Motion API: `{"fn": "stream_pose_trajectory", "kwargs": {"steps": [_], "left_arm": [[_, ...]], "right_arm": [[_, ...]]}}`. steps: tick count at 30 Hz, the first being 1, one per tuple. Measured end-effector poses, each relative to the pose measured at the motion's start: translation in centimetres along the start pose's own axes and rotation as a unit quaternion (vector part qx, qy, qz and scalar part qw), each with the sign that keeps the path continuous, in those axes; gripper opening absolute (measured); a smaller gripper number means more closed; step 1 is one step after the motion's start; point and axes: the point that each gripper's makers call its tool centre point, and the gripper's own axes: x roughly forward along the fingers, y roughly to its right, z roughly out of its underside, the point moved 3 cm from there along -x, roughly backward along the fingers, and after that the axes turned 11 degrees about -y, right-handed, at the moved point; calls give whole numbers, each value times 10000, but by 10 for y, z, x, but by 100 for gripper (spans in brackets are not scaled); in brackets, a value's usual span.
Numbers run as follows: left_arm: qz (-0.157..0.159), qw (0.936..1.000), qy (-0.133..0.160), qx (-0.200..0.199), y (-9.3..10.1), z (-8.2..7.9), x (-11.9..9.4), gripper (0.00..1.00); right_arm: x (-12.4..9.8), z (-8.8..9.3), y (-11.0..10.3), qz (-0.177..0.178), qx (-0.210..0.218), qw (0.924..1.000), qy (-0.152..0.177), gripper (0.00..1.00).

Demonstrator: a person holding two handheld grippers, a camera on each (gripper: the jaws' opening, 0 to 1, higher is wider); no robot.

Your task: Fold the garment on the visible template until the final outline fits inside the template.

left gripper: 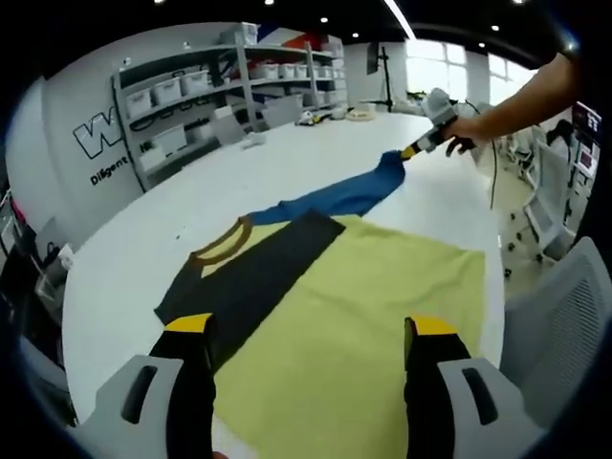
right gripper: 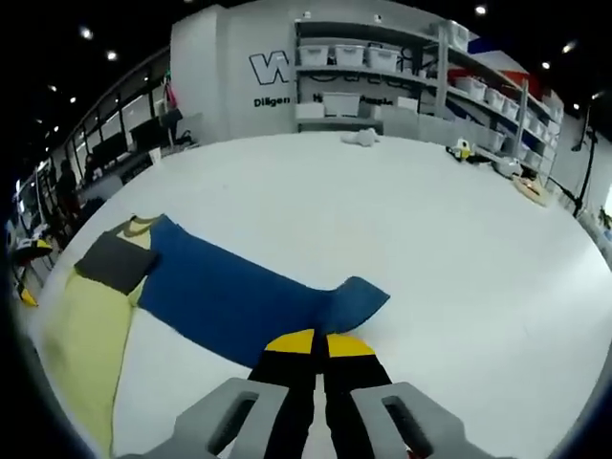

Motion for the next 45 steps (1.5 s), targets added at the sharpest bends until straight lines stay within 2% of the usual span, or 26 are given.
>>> {"fn": "stream_pose_trajectory", "kwargs": {"steps": [5, 8, 17, 30, 45], "left_arm": [[9, 9998, 60, -211, -4, 8, -6, 83], [72, 9991, 121, -397, -4, 15, -10, 88], [51, 9975, 149, -692, -10, 38, -20, 98], [-60, 9955, 291, -898, -16, 65, -36, 97], [-209, 9917, 517, -1159, -30, 86, -60, 96]], "right_arm": [[-11, -18, -16, -127, -4, 9998, 124, 0], [-19, -30, -26, -207, 16, 9996, 197, 0], [-40, -62, -52, -309, -269, 9982, 443, 0], [-69, -114, -100, -602, -672, 9928, 782, 0], [-88, -172, -180, -1040, -990, 9821, 1216, 0]]}}
